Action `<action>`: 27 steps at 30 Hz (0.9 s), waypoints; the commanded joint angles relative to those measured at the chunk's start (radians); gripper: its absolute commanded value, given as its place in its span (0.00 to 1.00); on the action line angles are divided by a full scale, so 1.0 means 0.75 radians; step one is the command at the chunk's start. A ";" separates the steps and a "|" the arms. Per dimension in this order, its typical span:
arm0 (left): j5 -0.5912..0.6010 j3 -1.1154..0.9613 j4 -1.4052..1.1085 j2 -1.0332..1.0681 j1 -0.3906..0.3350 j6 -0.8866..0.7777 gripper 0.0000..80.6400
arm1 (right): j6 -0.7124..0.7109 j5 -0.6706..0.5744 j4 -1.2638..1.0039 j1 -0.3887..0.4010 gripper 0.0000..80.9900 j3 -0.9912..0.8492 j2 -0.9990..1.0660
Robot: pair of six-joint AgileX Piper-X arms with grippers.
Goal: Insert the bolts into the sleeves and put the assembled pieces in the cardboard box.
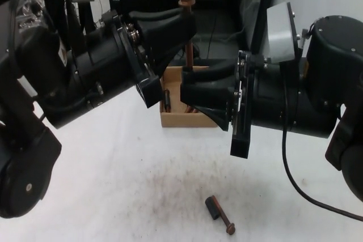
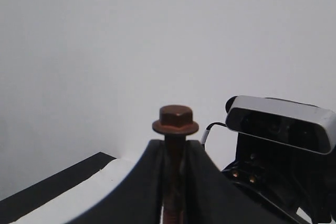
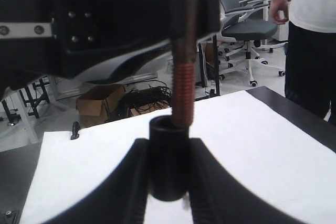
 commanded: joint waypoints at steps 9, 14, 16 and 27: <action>0.008 -0.013 0.010 0.002 0.014 0.052 0.00 | 0.005 -0.004 -0.029 -0.002 0.01 -0.006 -0.018; 0.023 -0.013 0.040 0.002 0.019 0.051 0.00 | 0.005 -0.004 -0.029 -0.002 0.01 -0.006 -0.018; 0.023 -0.013 0.041 0.002 0.019 0.051 0.00 | 0.005 -0.004 -0.029 -0.002 0.01 -0.006 -0.018; 0.045 -0.013 0.041 0.002 0.019 0.047 0.00 | 0.005 0.101 -0.022 -0.002 0.01 -0.006 -0.018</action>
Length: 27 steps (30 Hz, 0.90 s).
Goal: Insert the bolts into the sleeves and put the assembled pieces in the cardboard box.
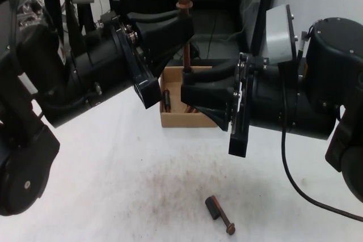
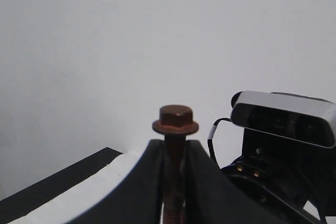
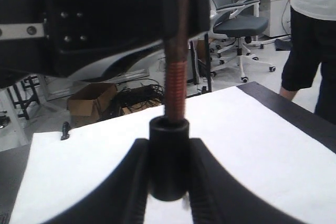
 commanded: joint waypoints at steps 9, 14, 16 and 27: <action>0.026 -0.010 0.028 0.002 0.002 0.010 0.00 | 0.002 0.030 -0.037 -0.002 0.01 -0.011 -0.018; 0.026 -0.010 0.059 0.002 0.002 0.012 0.00 | 0.002 0.029 -0.037 0.002 0.01 -0.011 -0.018; 0.044 -0.010 0.118 0.002 0.002 0.025 0.00 | 0.002 0.029 -0.037 0.002 0.01 -0.011 -0.018; 0.175 -0.010 0.216 0.002 0.002 0.105 0.01 | 0.002 0.029 -0.037 0.002 0.01 -0.011 -0.018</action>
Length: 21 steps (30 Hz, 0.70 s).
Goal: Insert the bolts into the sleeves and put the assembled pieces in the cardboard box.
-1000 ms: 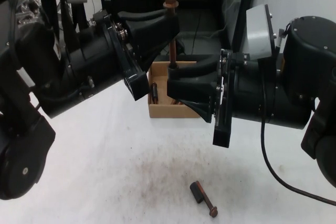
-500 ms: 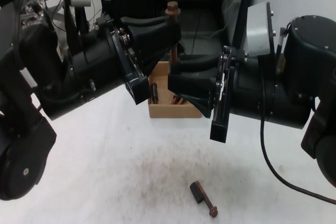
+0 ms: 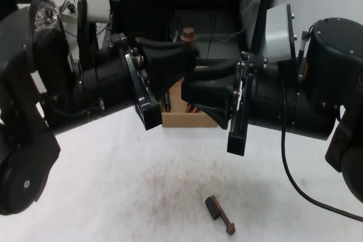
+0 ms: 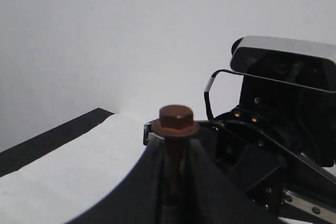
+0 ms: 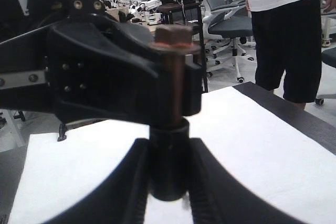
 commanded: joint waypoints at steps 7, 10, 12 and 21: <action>0.127 -0.010 0.006 0.002 -0.002 -0.039 0.32 | 0.002 0.017 -0.037 0.002 0.01 -0.011 -0.018; 0.127 -0.010 0.006 0.002 -0.002 -0.085 0.41 | 0.002 0.017 -0.037 0.002 0.01 -0.011 -0.018; 0.134 -0.010 0.006 0.002 -0.002 -0.087 0.42 | 0.002 0.017 -0.037 0.002 0.01 -0.011 -0.018; 0.082 -0.010 0.027 0.002 0.012 -0.078 0.42 | 0.002 0.017 -0.037 -0.001 0.01 -0.011 -0.018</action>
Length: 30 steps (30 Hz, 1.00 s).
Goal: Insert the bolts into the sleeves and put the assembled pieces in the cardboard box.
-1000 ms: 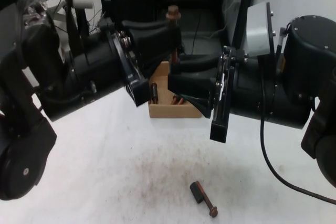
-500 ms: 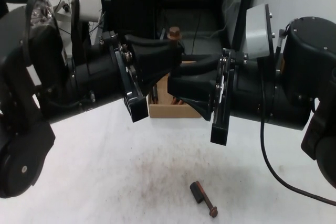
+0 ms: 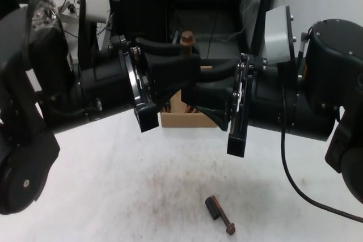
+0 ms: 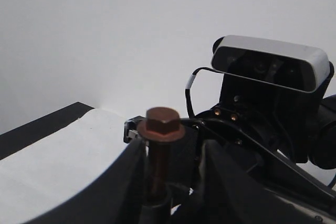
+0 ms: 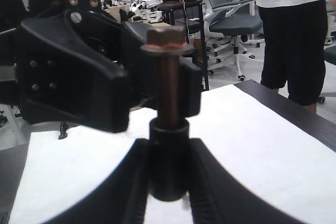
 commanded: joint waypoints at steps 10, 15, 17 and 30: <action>-0.104 -0.010 0.024 0.002 0.028 0.082 0.42 | 0.002 0.019 -0.039 -0.004 0.01 -0.012 -0.018; -0.110 -0.010 -0.012 0.002 0.028 0.082 0.42 | 0.002 0.019 -0.039 -0.004 0.01 -0.012 -0.018; -0.106 -0.010 -0.087 -0.001 0.028 0.080 0.42 | 0.002 0.019 -0.039 -0.004 0.01 -0.012 -0.018; -0.397 -0.010 -0.278 -0.138 0.129 0.080 0.42 | 0.029 0.049 -0.037 -0.004 0.01 -0.012 -0.018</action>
